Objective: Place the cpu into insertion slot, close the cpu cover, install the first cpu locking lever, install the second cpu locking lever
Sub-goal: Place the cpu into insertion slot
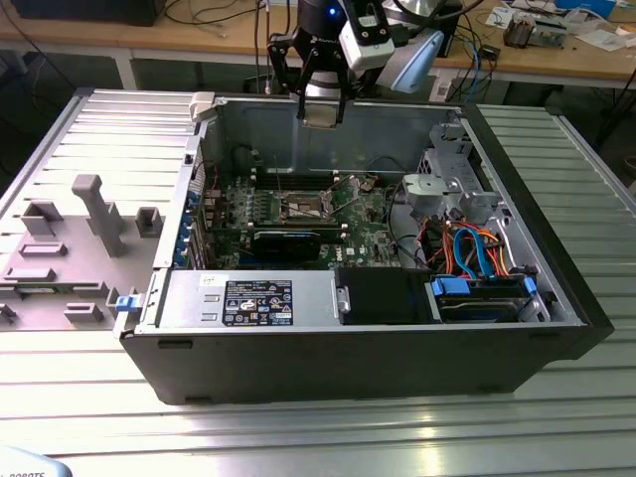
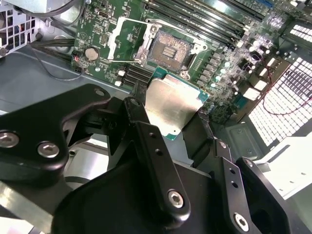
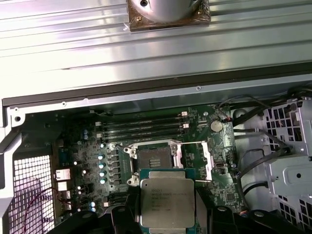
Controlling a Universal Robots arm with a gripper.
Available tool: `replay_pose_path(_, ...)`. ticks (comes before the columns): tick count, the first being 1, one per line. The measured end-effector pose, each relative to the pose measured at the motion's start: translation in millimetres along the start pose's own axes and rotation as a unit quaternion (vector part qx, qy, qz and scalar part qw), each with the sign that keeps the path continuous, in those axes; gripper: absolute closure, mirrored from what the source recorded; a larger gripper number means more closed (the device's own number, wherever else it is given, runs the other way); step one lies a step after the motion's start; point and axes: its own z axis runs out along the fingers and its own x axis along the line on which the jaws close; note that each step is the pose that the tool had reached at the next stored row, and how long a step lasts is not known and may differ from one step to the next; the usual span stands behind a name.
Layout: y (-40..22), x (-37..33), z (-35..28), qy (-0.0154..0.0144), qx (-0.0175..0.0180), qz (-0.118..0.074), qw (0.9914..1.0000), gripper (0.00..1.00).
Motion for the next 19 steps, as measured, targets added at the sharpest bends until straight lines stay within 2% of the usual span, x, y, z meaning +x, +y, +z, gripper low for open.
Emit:
replay_pose_path(8,-0.2,1.4,0.0,-0.0004,-0.0001,0.005,0.99999,0.46)
replay_pose_path(19,-0.4,3.1,0.2,-0.0027,-0.0007,0.03,0.99954,0.46)
